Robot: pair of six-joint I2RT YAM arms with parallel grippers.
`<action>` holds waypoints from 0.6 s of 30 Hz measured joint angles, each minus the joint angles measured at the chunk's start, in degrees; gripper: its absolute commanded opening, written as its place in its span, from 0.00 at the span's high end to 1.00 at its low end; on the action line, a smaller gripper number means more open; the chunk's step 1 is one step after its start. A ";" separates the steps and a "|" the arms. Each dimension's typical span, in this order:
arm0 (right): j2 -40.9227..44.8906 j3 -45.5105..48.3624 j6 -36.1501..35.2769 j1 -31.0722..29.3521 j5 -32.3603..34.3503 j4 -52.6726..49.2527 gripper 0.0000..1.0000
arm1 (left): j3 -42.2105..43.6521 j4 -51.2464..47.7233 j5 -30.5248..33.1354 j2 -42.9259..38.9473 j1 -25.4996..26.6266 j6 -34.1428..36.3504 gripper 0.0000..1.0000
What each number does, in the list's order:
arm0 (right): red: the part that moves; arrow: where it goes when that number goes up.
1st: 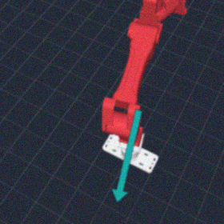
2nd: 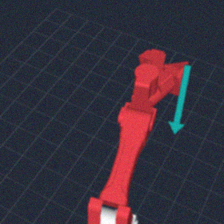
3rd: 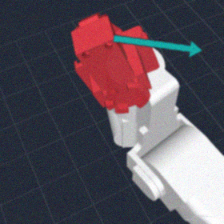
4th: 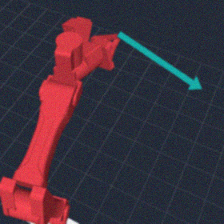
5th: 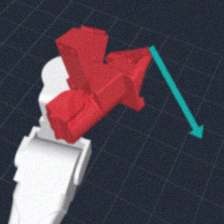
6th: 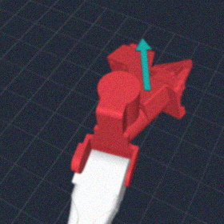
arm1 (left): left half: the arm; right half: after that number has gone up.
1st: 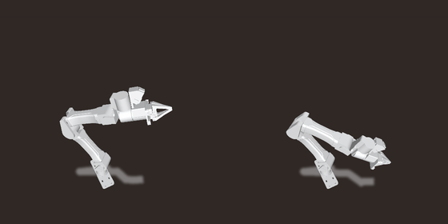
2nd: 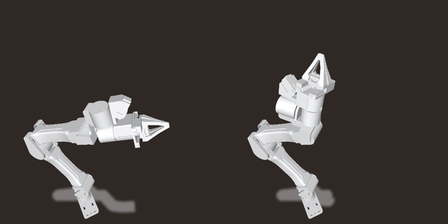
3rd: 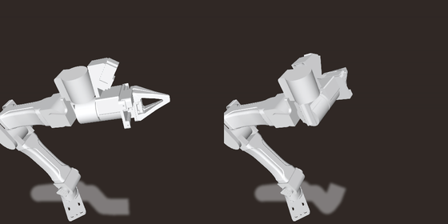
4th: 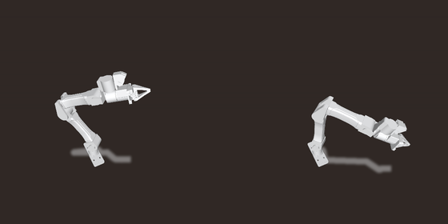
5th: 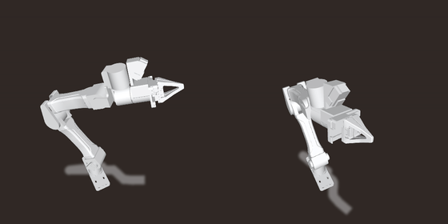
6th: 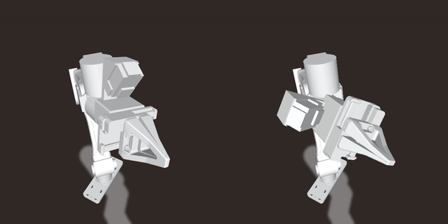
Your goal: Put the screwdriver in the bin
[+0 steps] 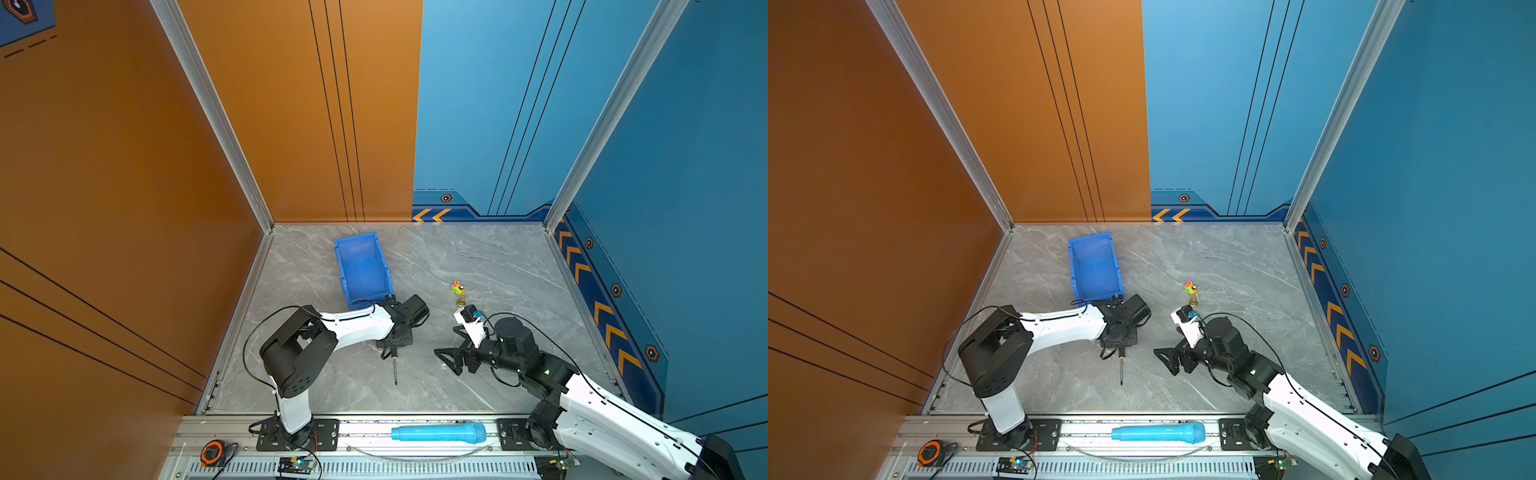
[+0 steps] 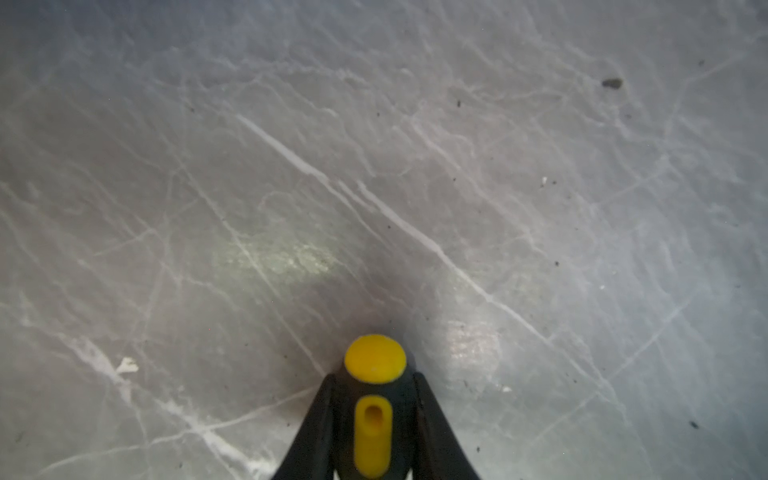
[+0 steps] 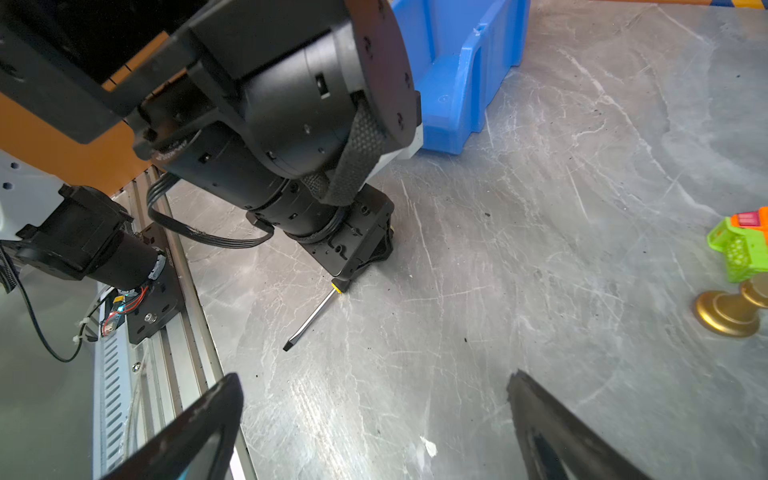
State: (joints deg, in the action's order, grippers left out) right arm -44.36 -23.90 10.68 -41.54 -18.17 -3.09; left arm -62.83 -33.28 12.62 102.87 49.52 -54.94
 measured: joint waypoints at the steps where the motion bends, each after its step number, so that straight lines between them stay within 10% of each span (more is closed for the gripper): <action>1: 0.00 0.09 0.00 0.00 0.09 0.17 0.00 | 0.02 0.00 0.00 -0.04 -0.07 0.00 0.94; 18: -5.29 -4.17 -0.85 -0.26 5.03 0.70 0.00 | -15.69 -7.98 1.77 -7.80 -13.73 10.84 1.00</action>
State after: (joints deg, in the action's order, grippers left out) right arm -49.65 -28.08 9.82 -41.80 -13.15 -2.39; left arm -78.52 -41.25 14.39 95.07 35.79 -44.10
